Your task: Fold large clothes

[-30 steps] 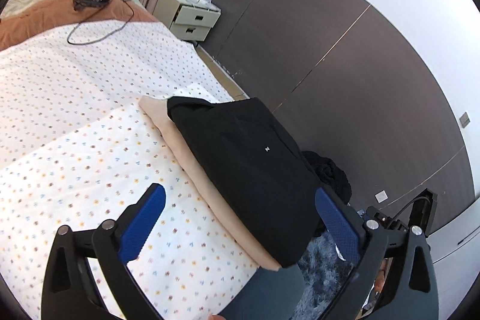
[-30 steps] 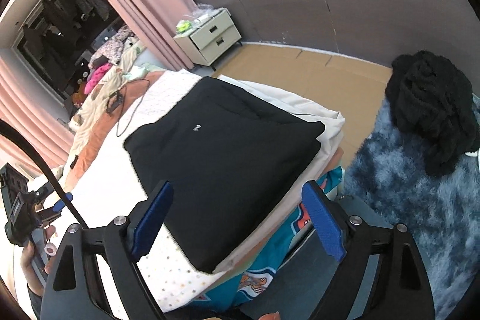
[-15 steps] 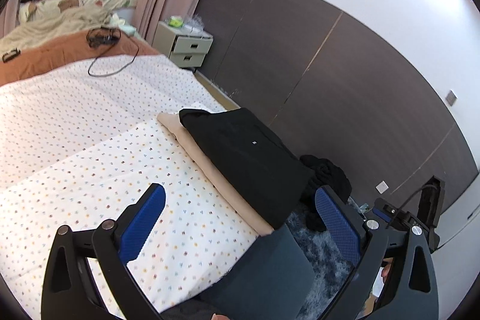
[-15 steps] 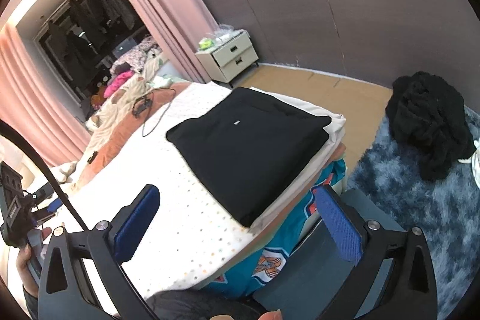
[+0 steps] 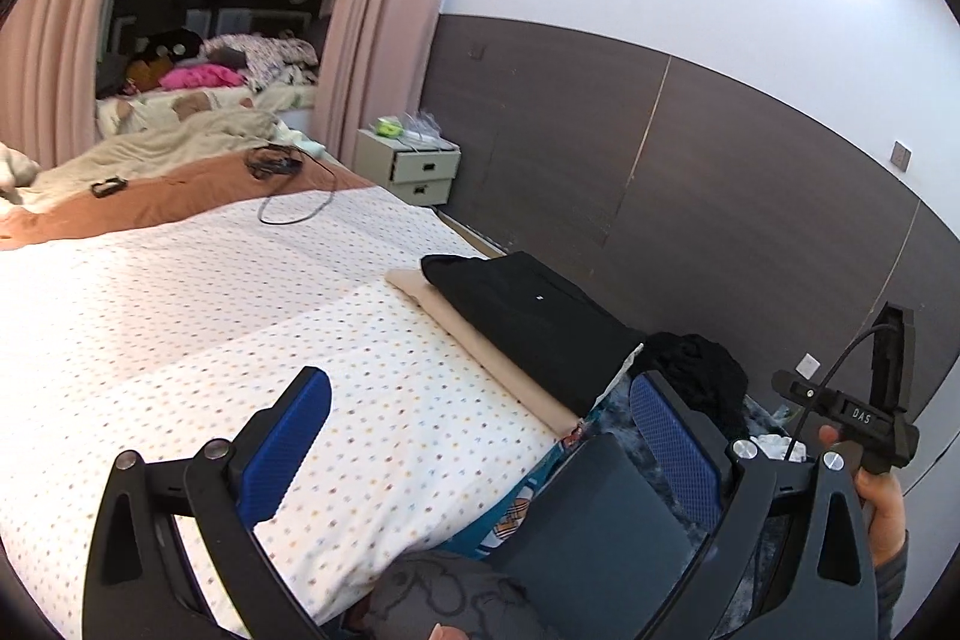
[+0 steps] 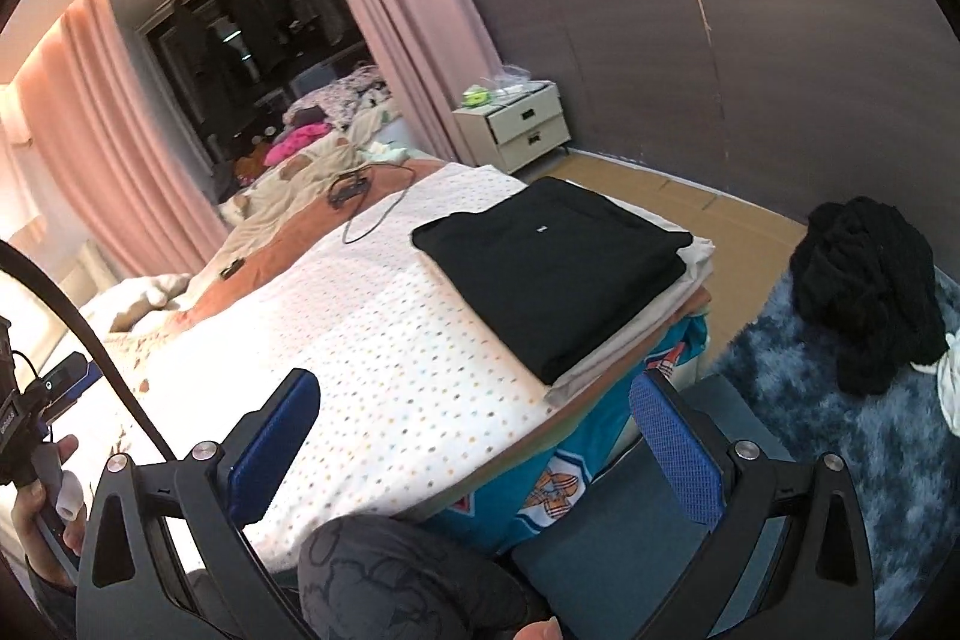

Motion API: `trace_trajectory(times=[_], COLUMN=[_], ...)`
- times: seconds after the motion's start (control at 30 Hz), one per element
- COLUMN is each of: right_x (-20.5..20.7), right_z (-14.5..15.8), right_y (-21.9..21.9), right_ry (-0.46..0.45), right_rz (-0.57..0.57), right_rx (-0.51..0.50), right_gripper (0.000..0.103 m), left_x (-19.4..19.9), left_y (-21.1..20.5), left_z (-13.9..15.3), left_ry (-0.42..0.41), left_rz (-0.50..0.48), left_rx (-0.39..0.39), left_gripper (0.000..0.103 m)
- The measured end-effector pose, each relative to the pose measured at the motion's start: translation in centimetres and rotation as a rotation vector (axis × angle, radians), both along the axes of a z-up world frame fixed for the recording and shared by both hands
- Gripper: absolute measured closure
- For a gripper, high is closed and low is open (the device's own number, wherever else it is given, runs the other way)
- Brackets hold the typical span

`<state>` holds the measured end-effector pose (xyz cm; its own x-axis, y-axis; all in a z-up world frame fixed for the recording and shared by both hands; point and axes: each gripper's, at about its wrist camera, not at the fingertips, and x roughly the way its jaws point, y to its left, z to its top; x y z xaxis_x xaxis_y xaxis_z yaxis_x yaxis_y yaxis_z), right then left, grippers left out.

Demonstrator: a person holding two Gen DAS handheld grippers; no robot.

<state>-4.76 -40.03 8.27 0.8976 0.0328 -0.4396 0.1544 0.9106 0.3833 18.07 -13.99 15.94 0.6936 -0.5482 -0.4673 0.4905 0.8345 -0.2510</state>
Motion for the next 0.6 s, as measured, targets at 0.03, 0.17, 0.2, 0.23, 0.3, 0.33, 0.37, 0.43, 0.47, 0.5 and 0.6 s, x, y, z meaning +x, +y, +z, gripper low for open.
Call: trace_trajectory(times=[0.03, 0.17, 0.2, 0.23, 0.3, 0.33, 0.37, 0.43, 0.47, 0.5, 0.6], right_x=[-0.5, -2.6, -2.9, -3.3, -3.7, -4.0, -4.3, -4.8, -5.1, -5.3, -6.0], right_z=[0.0, -0.5, -0.7, -0.9, -1.3, -1.5, -1.6, -2.0, -2.0, -2.0, -2.7], right_y=[0.2, 1.4, 1.6, 1.8, 2.1, 2.4, 2.9, 3.7, 4.3, 4.6, 5.6], right_ry=[-0.005, -0.025, -0.028, -0.029, -0.03, -0.03, -0.03, -0.032, -0.032, -0.033, -0.037], right_rz=[0.004, 0.028, 0.03, 0.029, 0.034, 0.035, 0.037, 0.046, 0.048, 0.052, 0.057], right_rx=[-0.001, -0.023, -0.034, -0.041, -0.058, -0.065, -0.071, -0.083, -0.088, -0.092, -0.103], right_gripper=[0.0, 0.0, 0.0, 0.0, 0.0, 0.0, 0.0, 0.0, 0.0, 0.0, 0.0], left_x=[-0.6, -3.1, -3.8, -4.4, -5.5, -6.1, -6.6, -7.7, -8.1, -8.6, -9.9], left_y=[0.4, 1.9, 2.2, 2.4, 2.7, 2.9, 3.0, 3.4, 3.5, 3.7, 4.3], left_z=[-0.1, -0.4, -0.5, -0.7, -1.0, -1.2, -1.4, -1.8, -2.0, -2.1, -2.7], left_ry=[-0.005, -0.039, -0.049, -0.056, -0.069, -0.075, -0.08, -0.092, -0.096, -0.102, -0.116], left_rz=[0.007, 0.035, 0.046, 0.055, 0.064, 0.067, 0.071, 0.082, 0.085, 0.088, 0.105], left_rx=[0.0, 0.005, 0.01, 0.015, 0.017, 0.017, 0.019, 0.026, 0.028, 0.029, 0.025], left_gripper=[0.001, 0.001, 0.001, 0.001, 0.001, 0.001, 0.001, 0.001, 0.001, 0.001, 0.001])
